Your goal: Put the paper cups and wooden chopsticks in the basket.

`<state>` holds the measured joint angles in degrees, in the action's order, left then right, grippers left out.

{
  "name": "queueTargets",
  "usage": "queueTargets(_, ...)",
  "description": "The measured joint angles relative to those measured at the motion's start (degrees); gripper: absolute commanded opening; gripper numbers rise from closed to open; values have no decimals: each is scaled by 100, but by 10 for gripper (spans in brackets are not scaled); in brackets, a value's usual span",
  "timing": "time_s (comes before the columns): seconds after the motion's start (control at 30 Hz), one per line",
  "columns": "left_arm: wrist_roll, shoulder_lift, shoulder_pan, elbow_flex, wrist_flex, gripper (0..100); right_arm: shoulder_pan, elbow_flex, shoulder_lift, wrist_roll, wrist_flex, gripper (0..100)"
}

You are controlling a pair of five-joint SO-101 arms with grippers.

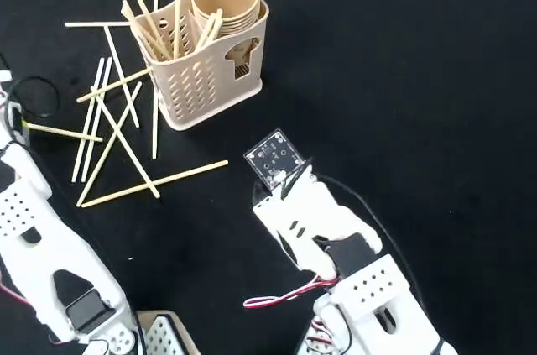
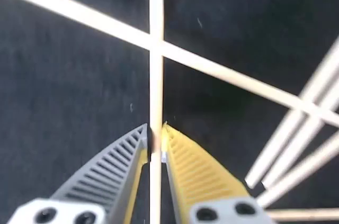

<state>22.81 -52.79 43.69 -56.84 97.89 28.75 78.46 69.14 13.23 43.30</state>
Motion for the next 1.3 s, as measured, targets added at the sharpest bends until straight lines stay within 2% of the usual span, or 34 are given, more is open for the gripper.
queueTargets(0.13, -422, 123, 114, -88, 229, 29, 0, 0, 0, 0, 0, 15)
queueTargets(0.33, -598, 1204, 246, 818, 220, 30, 0, 0, 0, 0, 0, 15)
queueTargets(0.57, -1152, 3007, 158, 2084, -369, 30, 0, 0, 0, 0, 0, 15)
queueTargets(0.73, -1424, 4730, -492, 3833, -1275, 29, 0, 0, 0, 0, 0, 15)
queueTargets(0.9, -1785, 7200, -1152, 6251, -3051, 29, 0, 0, 0, 0, 0, 15)
queueTargets(1.1, -1996, 10031, -2022, 9116, -6171, 29, 0, 0, 0, 0, 0, 15)
queueTargets(1.2, -1996, 10760, -2567, 10101, -7877, 29, 0, 0, 0, 0, 0, 15)
queueTargets(1.3, -2031, 10998, -3068, 10426, -9415, 29, 0, 0, 0, 0, 0, 15)
